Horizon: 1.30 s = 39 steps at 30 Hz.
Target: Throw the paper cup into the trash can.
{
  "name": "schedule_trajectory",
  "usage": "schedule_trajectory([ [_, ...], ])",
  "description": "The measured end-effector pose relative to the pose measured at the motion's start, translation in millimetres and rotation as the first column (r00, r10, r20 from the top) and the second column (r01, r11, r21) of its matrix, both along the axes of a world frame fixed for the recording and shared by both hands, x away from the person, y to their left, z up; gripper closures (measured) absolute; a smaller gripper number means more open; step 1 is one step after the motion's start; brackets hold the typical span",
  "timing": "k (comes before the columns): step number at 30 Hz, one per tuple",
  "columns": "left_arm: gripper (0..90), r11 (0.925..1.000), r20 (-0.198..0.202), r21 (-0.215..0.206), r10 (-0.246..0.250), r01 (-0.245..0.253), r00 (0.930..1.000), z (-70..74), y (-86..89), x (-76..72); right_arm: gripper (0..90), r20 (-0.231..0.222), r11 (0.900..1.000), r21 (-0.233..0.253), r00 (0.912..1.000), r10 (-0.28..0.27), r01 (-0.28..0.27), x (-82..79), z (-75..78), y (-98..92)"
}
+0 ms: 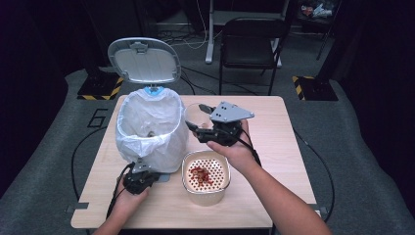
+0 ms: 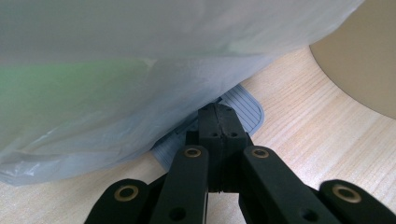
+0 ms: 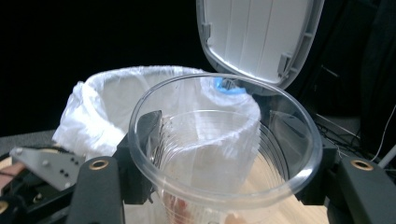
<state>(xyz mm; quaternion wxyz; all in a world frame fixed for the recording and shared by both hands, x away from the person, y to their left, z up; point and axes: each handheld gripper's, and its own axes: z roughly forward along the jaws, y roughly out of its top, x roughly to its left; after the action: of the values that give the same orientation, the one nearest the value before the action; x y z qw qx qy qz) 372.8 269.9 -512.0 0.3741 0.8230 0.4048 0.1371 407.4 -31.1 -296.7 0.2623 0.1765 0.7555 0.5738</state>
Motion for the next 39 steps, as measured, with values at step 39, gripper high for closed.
schedule_trajectory([
  [39, 90.0, 1.0, 0.001, -0.001, -0.001, 0.001, 1.0, -0.1, 0.2, 0.1, 35.8, -0.03, 0.957, 0.259, 0.9892, 0.144, -0.131, 19.5, 41.7, 38.9],
])
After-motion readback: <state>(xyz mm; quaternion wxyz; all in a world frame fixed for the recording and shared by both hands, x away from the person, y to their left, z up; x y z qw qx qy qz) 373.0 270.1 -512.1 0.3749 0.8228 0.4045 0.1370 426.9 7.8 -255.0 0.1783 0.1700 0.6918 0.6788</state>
